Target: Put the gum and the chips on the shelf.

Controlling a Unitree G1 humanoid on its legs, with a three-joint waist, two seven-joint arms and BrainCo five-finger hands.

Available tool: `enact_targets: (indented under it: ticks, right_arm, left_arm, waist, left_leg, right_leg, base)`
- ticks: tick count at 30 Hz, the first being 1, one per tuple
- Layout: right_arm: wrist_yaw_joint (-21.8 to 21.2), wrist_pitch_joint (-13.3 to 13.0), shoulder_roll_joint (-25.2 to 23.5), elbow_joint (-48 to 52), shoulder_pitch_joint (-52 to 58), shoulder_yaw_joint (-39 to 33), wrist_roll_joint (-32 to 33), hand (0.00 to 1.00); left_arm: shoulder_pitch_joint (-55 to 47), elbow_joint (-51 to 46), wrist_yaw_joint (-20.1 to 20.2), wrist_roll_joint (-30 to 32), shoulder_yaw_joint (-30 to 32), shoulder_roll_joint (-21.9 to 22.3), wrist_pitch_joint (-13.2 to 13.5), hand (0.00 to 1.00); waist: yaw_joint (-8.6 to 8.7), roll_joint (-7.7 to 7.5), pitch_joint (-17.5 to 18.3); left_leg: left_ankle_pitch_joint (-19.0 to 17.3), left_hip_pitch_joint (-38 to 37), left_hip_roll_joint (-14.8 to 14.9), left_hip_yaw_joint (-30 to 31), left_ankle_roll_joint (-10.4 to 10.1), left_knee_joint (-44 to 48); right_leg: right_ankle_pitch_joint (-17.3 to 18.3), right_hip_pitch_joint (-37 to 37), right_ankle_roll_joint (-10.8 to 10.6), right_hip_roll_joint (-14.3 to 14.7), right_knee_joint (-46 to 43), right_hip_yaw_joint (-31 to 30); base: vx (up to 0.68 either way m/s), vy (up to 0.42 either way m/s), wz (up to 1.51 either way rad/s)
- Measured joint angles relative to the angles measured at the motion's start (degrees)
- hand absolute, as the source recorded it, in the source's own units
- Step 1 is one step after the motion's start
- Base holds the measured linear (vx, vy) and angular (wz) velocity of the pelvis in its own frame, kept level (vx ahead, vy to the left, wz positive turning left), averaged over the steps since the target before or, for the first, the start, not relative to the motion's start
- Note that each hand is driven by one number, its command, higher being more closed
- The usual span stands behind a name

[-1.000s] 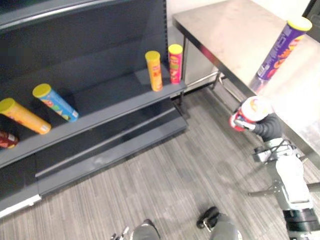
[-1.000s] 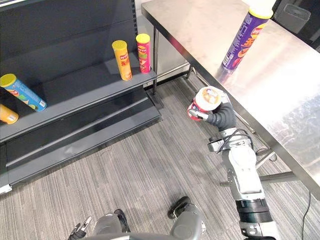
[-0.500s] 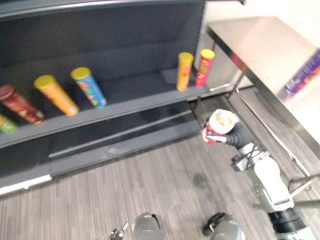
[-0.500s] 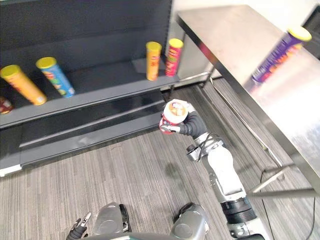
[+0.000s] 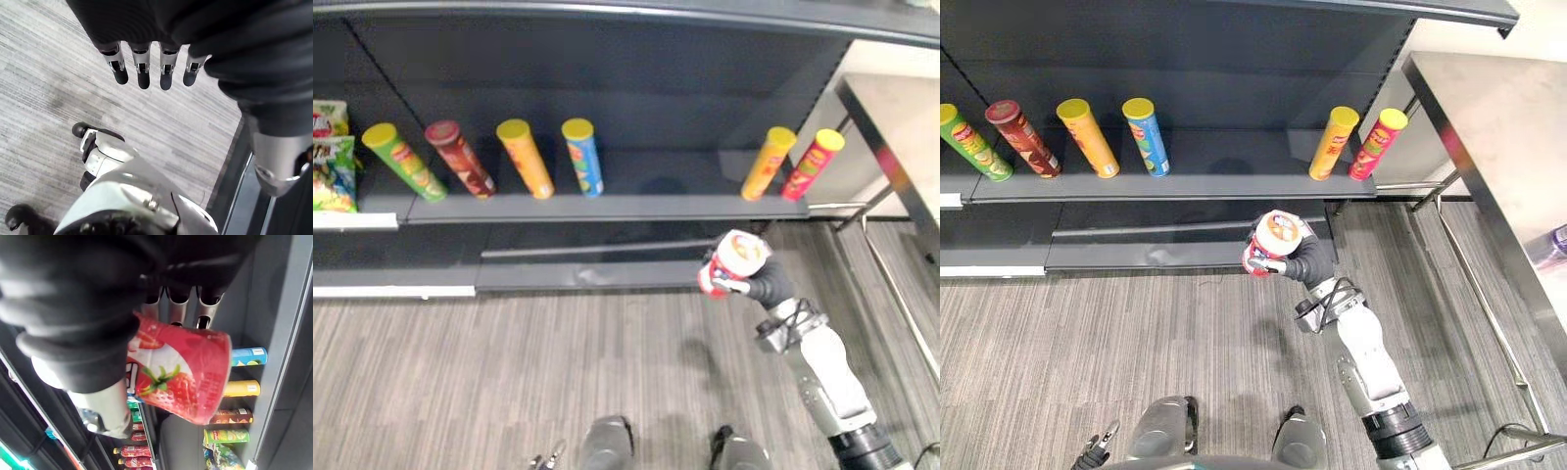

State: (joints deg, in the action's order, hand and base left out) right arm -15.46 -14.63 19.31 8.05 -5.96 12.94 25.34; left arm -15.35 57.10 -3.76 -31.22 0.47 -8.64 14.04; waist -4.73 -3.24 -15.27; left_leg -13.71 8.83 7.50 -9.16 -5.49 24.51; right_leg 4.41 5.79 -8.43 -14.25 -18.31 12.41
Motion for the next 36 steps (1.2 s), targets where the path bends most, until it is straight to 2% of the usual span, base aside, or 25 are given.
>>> enact_targets:
  ticks: [6, 8, 14, 18, 23, 31, 36]
  right_arm:
    - [0.0, -0.4, 0.1, -0.9, -0.7, 0.5, -0.1, 1.0]
    - [0.0, -0.5, 0.1, -1.9, -0.7, 0.5, -0.1, 1.0]
    - [-0.1, -0.8, -0.1, -2.1, -0.4, 0.5, -0.4, 1.0]
    - [-0.1, -1.0, -0.1, -2.1, 0.2, 0.5, -0.5, 1.0]
    - [-0.1, -1.0, 0.0, -2.1, 1.6, 0.3, -0.5, 1.0]
    - [1.5, -1.0, -0.3, -2.1, 3.3, -1.3, -0.5, 1.0]
    - [2.5, -1.0, -0.3, -2.1, 5.0, -3.0, -0.5, 1.0]
  left_arm:
    - [-0.1, 0.1, 0.8, -0.1, -0.3, 0.2, 1.6, 0.0]
    - [-0.1, 0.2, 0.8, -0.1, -0.4, 0.2, 1.6, 0.0]
    - [0.0, 0.7, 1.1, 0.0, -0.6, -0.1, 1.6, 0.0]
    - [-0.1, 2.0, 1.7, 0.0, -0.9, -0.2, 1.5, 0.0]
    - [0.4, 1.9, 1.8, 0.0, -1.3, -0.4, 1.5, 0.0]
    - [0.6, 1.5, 2.0, 0.4, -1.3, -0.5, 0.4, 0.0]
    - [0.6, 1.6, 2.1, 0.5, -1.6, -0.7, -0.1, 0.0]
  waist:
    - [0.92, 0.25, 0.3]
    - [1.33, 0.4, 0.5]
    - [2.13, 0.27, 0.9]
    - [2.95, 0.21, 1.4]
    - [3.13, 0.38, 2.2]
    - [3.26, 0.5, 2.5]
    - [4.7, 0.49, 2.5]
  left_leg:
    - [5.5, -1.3, 0.4, 0.3, -1.5, -9.0]
    - [6.7, -2.3, 0.7, 0.3, -1.4, -11.5]
    - [9.5, -2.2, 0.0, 0.2, -1.0, -16.0]
    - [14.2, -4.5, 0.3, 0.2, -1.5, -22.9]
    - [18.9, -7.2, 0.6, 0.3, -2.0, -29.9]
    - [19.2, -8.1, 0.2, 0.6, -2.0, -29.9]
    - [18.5, -8.1, -0.6, 2.2, -2.0, -28.9]
  right_leg:
    - [-0.2, 0.6, 0.3, 1.6, 3.2, 0.4]
    - [-0.9, 0.3, 1.3, 2.4, 4.6, 0.1]
    - [-1.6, -0.1, 1.6, 2.7, 8.6, -0.5]
    - [-1.8, 0.3, 1.9, 3.7, 9.2, -0.1]
    - [-1.9, 0.9, 2.1, 4.7, 9.2, 0.2]
    - [-2.1, 0.1, 2.2, 4.4, 9.0, 0.7]
    - [0.9, 1.0, 1.9, 2.8, 3.6, 1.6]
  base:
    - [-0.04, -0.141, 0.06]
    - [-0.09, -0.078, -0.06]
    - [-0.14, -0.036, 0.0]
    - [-0.08, -0.06, 0.04]
    - [0.0, -0.032, 0.01]
    - [0.02, 0.007, 0.03]
    - [-0.02, -0.005, 0.16]
